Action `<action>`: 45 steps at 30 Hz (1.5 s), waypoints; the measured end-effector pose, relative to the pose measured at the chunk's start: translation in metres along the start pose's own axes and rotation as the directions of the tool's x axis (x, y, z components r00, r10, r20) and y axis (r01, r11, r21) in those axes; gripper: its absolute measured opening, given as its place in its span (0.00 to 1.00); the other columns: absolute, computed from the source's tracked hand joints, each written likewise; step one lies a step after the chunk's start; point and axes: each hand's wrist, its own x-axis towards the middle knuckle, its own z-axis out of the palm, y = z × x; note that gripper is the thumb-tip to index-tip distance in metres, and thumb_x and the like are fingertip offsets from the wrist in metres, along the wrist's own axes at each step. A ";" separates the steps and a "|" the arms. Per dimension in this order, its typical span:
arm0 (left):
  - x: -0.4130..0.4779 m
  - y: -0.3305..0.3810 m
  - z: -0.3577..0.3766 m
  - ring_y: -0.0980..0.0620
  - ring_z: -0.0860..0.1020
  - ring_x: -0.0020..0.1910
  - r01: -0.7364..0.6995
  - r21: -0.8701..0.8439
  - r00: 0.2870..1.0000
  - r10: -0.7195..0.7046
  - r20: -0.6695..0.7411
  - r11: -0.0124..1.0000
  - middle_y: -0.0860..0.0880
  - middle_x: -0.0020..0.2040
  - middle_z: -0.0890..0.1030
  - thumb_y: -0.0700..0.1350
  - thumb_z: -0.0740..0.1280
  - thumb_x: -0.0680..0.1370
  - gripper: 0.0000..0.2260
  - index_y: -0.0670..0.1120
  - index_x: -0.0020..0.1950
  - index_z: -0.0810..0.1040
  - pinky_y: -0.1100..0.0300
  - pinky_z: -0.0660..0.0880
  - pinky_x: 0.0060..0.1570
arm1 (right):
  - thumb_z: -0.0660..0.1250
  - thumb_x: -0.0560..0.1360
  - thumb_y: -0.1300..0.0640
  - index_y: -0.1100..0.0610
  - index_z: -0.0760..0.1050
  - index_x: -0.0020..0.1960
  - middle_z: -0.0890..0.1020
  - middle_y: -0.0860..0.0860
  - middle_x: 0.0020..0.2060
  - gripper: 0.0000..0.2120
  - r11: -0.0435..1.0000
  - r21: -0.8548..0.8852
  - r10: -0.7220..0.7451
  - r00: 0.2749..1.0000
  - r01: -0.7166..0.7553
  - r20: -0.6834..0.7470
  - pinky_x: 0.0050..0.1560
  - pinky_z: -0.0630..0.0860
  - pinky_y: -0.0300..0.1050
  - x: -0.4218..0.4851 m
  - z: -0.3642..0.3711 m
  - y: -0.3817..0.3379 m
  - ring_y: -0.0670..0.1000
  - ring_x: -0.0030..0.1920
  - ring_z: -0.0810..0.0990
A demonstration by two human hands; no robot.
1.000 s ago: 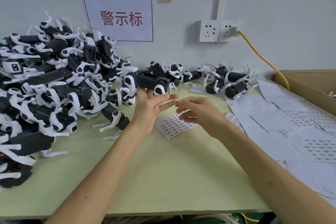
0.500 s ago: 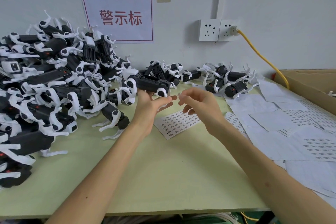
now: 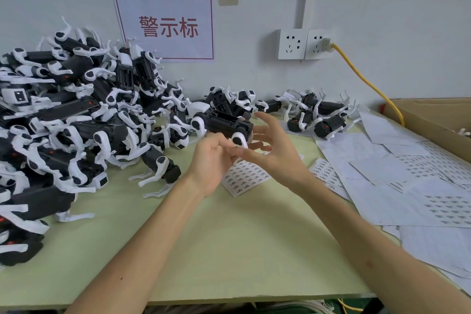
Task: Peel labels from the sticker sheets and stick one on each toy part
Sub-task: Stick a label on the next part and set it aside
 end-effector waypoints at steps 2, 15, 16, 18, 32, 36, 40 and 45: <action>0.000 0.000 0.000 0.35 0.76 0.55 -0.008 0.024 1.000 0.008 -0.009 1.000 0.26 0.58 0.74 0.41 0.61 0.68 0.26 0.29 0.64 0.72 0.44 0.71 0.60 | 0.80 0.71 0.53 0.46 0.65 0.73 0.80 0.47 0.60 0.36 0.996 0.082 -0.015 0.999 0.019 -0.049 0.53 0.78 0.37 0.000 -0.001 -0.002 0.41 0.56 0.81; 0.004 -0.009 -0.006 0.52 0.83 0.52 -0.015 0.568 0.984 0.112 -0.136 0.823 0.53 0.54 0.86 0.36 0.61 0.79 0.15 0.53 0.52 0.84 0.55 0.76 0.53 | 0.73 0.76 0.54 0.59 0.65 0.75 0.83 0.46 0.39 0.31 0.706 0.708 0.192 0.965 -0.008 -0.180 0.50 0.82 0.49 0.010 -0.033 -0.010 0.51 0.44 0.86; 0.004 -0.009 -0.008 0.51 0.84 0.49 0.016 0.501 0.977 0.092 -0.191 0.865 0.51 0.52 0.87 0.36 0.60 0.81 0.14 0.50 0.53 0.83 0.56 0.77 0.50 | 0.73 0.76 0.54 0.60 0.65 0.75 0.83 0.48 0.43 0.32 0.696 0.718 0.206 0.965 -0.028 -0.162 0.50 0.82 0.49 0.011 -0.034 -0.010 0.54 0.48 0.86; 0.007 -0.005 -0.013 0.47 0.85 0.47 0.061 0.267 0.962 0.015 -0.271 0.962 0.46 0.51 0.87 0.42 0.60 0.83 0.10 0.46 0.55 0.80 0.56 0.78 0.46 | 0.73 0.76 0.52 0.60 0.67 0.75 0.82 0.52 0.51 0.32 0.700 0.711 0.215 0.969 -0.067 -0.121 0.48 0.81 0.48 0.011 -0.036 -0.011 0.59 0.56 0.84; -0.006 0.014 -0.009 0.39 0.82 0.47 0.173 -0.136 0.963 -0.139 0.229 0.976 0.38 0.47 0.83 0.57 0.63 0.76 0.22 0.39 0.55 0.83 0.47 0.77 0.52 | 0.68 0.72 0.42 0.53 0.71 0.55 0.79 0.55 0.47 0.18 0.776 0.605 0.165 0.984 -0.176 0.073 0.45 0.72 0.45 0.007 -0.033 -0.022 0.50 0.41 0.80; -0.005 0.009 -0.005 0.46 0.76 0.41 0.204 -0.101 0.966 -0.184 0.182 0.974 0.43 0.41 0.80 0.53 0.73 0.72 0.21 0.39 0.58 0.81 0.44 0.69 0.59 | 0.68 0.73 0.44 0.55 0.72 0.65 0.80 0.53 0.48 0.25 0.792 0.584 0.157 0.984 -0.179 0.089 0.45 0.72 0.45 0.005 -0.028 -0.022 0.50 0.42 0.80; -0.004 0.006 -0.003 0.52 0.77 0.35 0.207 -0.084 0.969 -0.192 0.158 0.975 0.47 0.41 0.81 0.54 0.73 0.73 0.19 0.41 0.57 0.84 0.55 0.71 0.51 | 0.68 0.73 0.43 0.52 0.75 0.65 0.81 0.49 0.46 0.24 0.842 0.505 0.165 0.982 -0.188 0.090 0.45 0.73 0.45 0.004 -0.022 -0.019 0.50 0.44 0.79; -0.006 0.005 -0.002 0.55 0.78 0.37 0.161 -0.056 0.977 -0.151 0.150 0.985 0.50 0.45 0.84 0.54 0.70 0.76 0.15 0.46 0.54 0.88 0.63 0.76 0.41 | 0.70 0.73 0.41 0.50 0.77 0.63 0.82 0.48 0.54 0.22 0.884 0.430 0.198 0.980 -0.183 0.009 0.51 0.74 0.46 0.005 -0.022 -0.016 0.51 0.54 0.81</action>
